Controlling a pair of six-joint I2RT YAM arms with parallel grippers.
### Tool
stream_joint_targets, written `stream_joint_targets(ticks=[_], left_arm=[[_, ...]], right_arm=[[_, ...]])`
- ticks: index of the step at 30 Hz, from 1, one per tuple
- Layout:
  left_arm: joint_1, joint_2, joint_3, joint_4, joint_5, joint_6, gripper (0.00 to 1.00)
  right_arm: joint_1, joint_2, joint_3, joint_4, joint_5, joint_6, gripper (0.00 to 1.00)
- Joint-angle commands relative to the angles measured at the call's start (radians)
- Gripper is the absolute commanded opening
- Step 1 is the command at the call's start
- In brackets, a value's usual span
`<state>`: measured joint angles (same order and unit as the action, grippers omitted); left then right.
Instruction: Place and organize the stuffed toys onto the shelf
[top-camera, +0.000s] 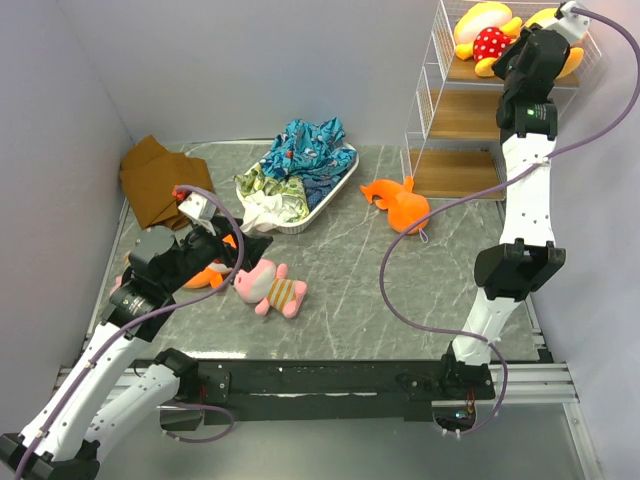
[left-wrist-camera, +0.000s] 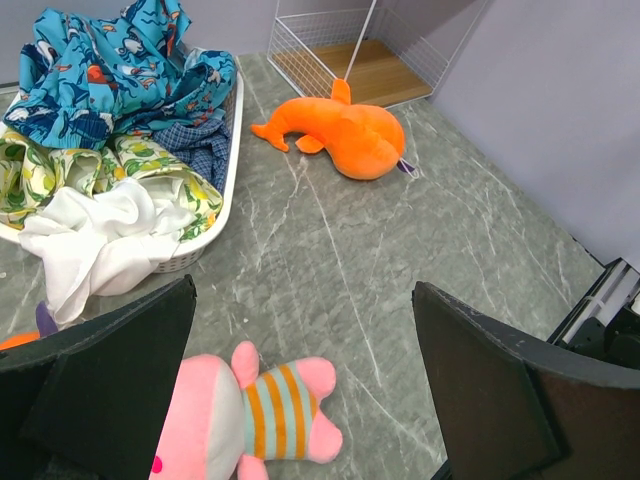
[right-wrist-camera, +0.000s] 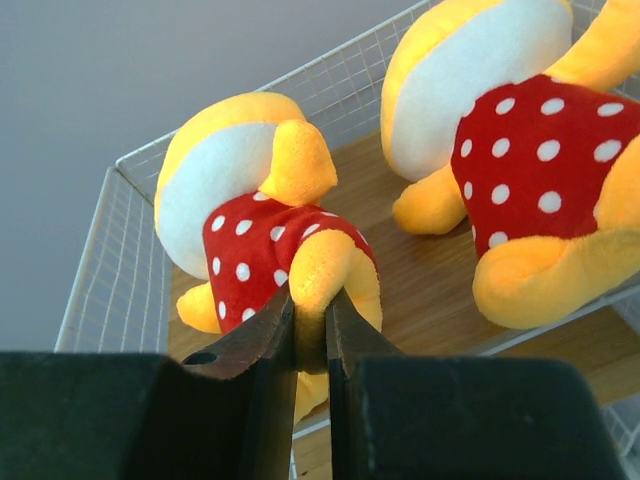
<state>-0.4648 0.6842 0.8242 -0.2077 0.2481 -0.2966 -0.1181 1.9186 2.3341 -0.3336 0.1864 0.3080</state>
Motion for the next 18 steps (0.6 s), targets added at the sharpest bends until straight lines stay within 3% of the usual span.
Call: stream_joint_targets(ticks=[1,6,18], left_arm=[[-0.003,-0.005,0.012,0.019,0.003,0.016,0.96],[-0.005,-0.003,0.01,0.021,0.008,0.014,0.96],[-0.003,0.005,0.009,0.025,0.023,0.013,0.96]], right_arm=[[0.009,-0.066,0.007,-0.018,-0.004,0.134,0.08],[0.015,-0.052,0.008,-0.038,-0.022,0.23,0.0],[0.015,-0.038,-0.004,-0.033,-0.01,0.321,0.0]])
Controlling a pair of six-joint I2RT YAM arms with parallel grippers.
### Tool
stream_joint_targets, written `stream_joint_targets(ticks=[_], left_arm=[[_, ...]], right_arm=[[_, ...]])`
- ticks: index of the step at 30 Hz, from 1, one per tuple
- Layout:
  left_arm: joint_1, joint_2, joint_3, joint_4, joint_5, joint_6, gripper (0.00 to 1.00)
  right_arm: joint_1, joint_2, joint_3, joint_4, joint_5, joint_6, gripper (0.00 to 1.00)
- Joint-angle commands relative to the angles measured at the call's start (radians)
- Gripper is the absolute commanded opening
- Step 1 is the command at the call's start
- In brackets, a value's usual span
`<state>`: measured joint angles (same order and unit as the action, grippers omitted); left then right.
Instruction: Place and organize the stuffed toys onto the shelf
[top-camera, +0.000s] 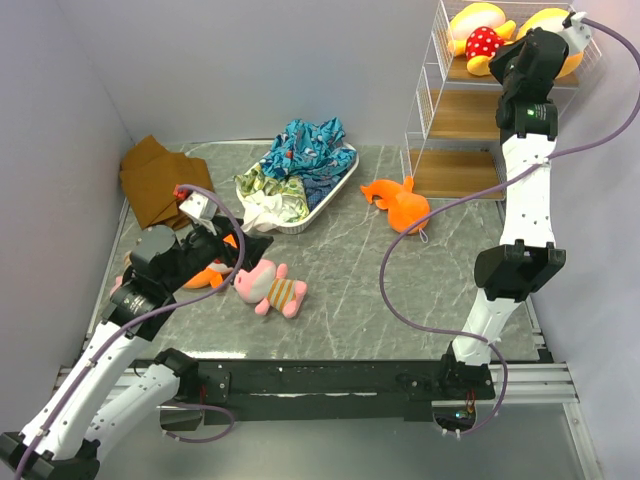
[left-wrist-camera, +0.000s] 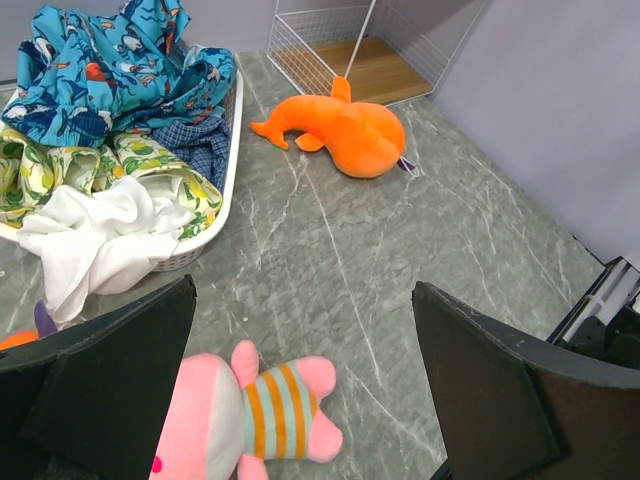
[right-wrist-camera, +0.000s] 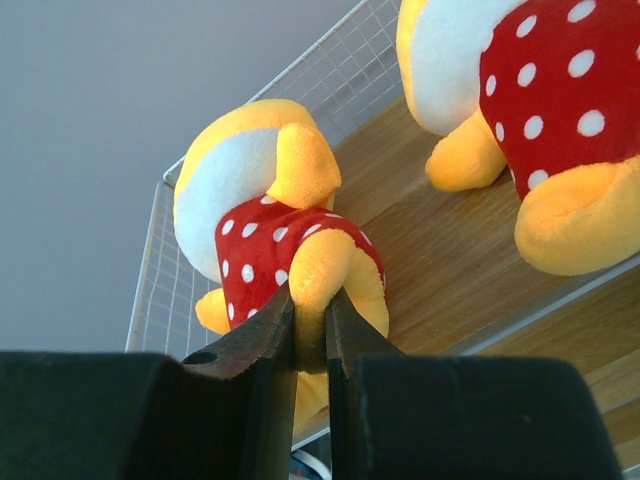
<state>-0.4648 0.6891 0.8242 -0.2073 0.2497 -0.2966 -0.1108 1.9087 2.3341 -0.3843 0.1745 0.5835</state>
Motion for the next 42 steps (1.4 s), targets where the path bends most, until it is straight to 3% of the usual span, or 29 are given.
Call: stream_joint_targets(ticks=[1,4,8,9,16,28,42], left_arm=[[-0.005,0.001,0.01,0.025,0.023,0.013,0.96],[-0.003,0.004,0.01,0.025,0.026,0.013,0.97],[-0.005,0.013,0.012,0.025,0.036,0.014,0.96],[-0.003,0.015,0.012,0.023,0.037,0.014,0.97],[-0.005,0.009,0.01,0.026,0.04,0.014,0.96],[-0.005,0.007,0.013,0.025,0.039,0.014,0.96],[-0.005,-0.01,0.01,0.028,0.036,0.014,0.96]], right_arm=[[0.007,-0.03,-0.008,0.018,0.005,0.058,0.0],[0.007,-0.027,-0.01,0.024,0.005,0.075,0.03],[0.005,-0.019,0.01,0.013,0.01,0.087,0.25],[0.005,-0.017,0.014,0.004,0.01,0.085,0.37],[-0.032,-0.065,0.019,0.009,-0.001,0.041,0.6],[-0.122,-0.114,0.021,-0.093,0.095,0.009,0.62],[-0.158,-0.043,0.05,-0.053,0.043,0.045,0.55]])
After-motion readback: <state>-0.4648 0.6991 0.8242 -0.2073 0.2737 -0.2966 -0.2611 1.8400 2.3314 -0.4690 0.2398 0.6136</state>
